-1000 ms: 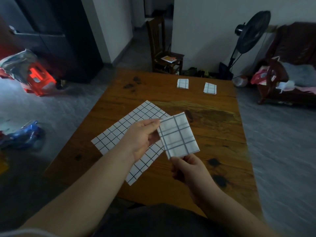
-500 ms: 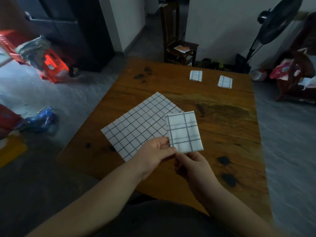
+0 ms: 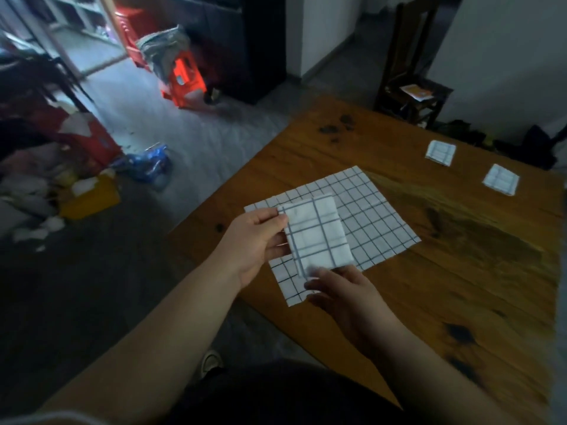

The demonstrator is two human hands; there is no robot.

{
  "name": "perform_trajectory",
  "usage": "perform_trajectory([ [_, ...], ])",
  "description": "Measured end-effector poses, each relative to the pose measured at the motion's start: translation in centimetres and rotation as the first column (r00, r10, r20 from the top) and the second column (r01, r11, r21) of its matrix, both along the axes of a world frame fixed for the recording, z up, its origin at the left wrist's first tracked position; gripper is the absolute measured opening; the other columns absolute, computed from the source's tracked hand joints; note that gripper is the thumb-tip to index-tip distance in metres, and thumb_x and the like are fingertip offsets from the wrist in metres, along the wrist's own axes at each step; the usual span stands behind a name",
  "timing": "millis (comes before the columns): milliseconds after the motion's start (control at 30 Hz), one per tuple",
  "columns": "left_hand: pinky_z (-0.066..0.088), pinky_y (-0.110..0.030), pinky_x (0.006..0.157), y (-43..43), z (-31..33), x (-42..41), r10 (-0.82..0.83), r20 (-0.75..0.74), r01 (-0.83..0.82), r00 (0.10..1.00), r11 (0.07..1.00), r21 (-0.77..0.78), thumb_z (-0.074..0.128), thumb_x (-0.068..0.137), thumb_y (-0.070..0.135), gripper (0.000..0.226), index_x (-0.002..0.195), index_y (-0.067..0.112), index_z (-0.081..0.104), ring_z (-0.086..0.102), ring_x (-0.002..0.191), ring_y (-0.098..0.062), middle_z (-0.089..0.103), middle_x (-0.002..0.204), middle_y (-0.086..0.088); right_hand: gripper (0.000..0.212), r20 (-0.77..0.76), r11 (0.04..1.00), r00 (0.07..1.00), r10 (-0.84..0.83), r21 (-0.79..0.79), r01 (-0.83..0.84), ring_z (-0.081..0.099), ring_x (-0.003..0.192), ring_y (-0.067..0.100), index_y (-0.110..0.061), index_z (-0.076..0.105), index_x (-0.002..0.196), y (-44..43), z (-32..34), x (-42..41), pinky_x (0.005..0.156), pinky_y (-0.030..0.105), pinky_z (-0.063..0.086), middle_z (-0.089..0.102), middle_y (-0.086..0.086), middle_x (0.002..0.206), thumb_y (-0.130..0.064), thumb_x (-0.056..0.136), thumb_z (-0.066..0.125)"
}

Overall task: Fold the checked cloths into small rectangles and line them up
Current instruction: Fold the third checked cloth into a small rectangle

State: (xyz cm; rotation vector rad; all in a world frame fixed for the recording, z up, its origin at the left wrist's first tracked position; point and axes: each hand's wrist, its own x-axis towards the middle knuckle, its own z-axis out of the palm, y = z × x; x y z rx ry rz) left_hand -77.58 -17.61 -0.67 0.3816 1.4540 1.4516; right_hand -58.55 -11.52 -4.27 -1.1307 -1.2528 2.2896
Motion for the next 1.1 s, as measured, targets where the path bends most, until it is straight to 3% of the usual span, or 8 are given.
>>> perform_trajectory([
  [67,0.059,-0.040,0.084,-1.9,0.0,-2.1,0.071,0.035,-0.071,0.997,0.997,-0.011,0.057,0.101,0.011,0.023,0.122,0.009,0.066,0.074,0.104,-0.025,0.076,0.110,-0.011,0.040,-0.083,0.996,0.995,0.056,-0.071,-0.062,0.070,0.109,0.029,-0.005,0.062,0.126,0.5,0.5,-1.7,0.092,0.040,0.058,0.072,0.013,0.117,-0.024,0.091,0.067],
  [200,0.062,-0.038,0.077,-6.1,-0.5,-6.0,0.220,0.032,-0.219,0.975,0.975,-0.037,0.060,0.099,0.008,0.022,0.119,0.007,0.067,0.075,0.100,-0.027,0.077,0.106,-0.012,0.042,-0.077,0.973,0.970,0.231,0.016,-0.231,0.065,0.118,0.033,-0.010,0.063,0.133,-0.1,1.2,-6.7,0.105,0.049,0.052,0.068,0.016,0.127,-0.036,0.100,0.057],
  [367,0.062,-0.042,0.076,-12.9,-1.0,-11.7,0.300,-0.044,-0.302,0.953,0.952,-0.051,0.059,0.099,0.005,0.015,0.108,0.008,0.071,0.074,0.089,-0.029,0.077,0.102,-0.015,0.029,0.061,0.936,0.946,0.319,0.136,-0.324,0.073,0.105,0.024,-0.016,0.068,0.119,-4.7,2.7,-15.8,0.092,0.044,0.058,0.076,0.006,0.112,-0.034,0.099,0.057],
  [500,0.062,-0.040,0.072,-20.0,-1.3,-17.9,0.334,-0.144,-0.344,0.932,0.937,-0.057,0.060,0.100,0.009,0.016,0.108,0.011,0.072,0.076,0.089,-0.028,0.078,0.101,-0.012,0.017,0.217,0.844,0.896,0.387,0.307,-0.439,0.075,0.094,0.016,-0.021,0.073,0.105,-10.2,2.8,-23.6,0.090,0.045,0.059,0.078,-0.004,0.099,-0.031,0.099,0.060],
  [633,0.060,-0.031,0.065,-27.2,-1.6,-24.4,0.412,-0.101,-0.418,0.906,0.907,-0.055,0.058,0.101,0.012,0.016,0.112,0.012,0.071,0.076,0.088,-0.025,0.078,0.099,-0.009,0.015,0.266,0.773,0.870,0.415,0.401,-0.491,0.075,0.091,0.012,-0.023,0.073,0.106,-16.4,2.6,-31.6,0.083,0.036,0.060,0.078,-0.008,0.098,-0.029,0.100,0.061],
  [867,0.057,-0.030,0.063,-37.9,-2.8,-32.9,0.492,-0.046,-0.494,0.869,0.859,-0.133,0.065,0.097,0.017,0.008,0.101,0.013,0.070,0.070,0.073,-0.015,0.074,0.087,-0.004,0.017,0.162,0.796,0.871,0.464,0.354,-0.490,0.075,0.094,0.018,-0.016,0.072,0.110,-25.8,1.7,-44.5,0.082,0.037,0.062,0.078,0.002,0.101,-0.023,0.101,0.059],
  [1100,0.060,-0.031,0.065,-42.3,-3.3,-40.2,0.588,-0.201,-0.613,0.784,0.783,-0.102,0.066,0.096,0.013,0.004,0.099,0.012,0.068,0.071,0.079,-0.016,0.076,0.089,-0.002,0.016,0.131,0.769,0.824,0.551,0.303,-0.562,0.075,0.094,0.022,-0.013,0.071,0.109,-29.7,-0.1,-53.4,0.077,0.036,0.060,0.078,0.004,0.099,-0.020,0.102,0.058],
])
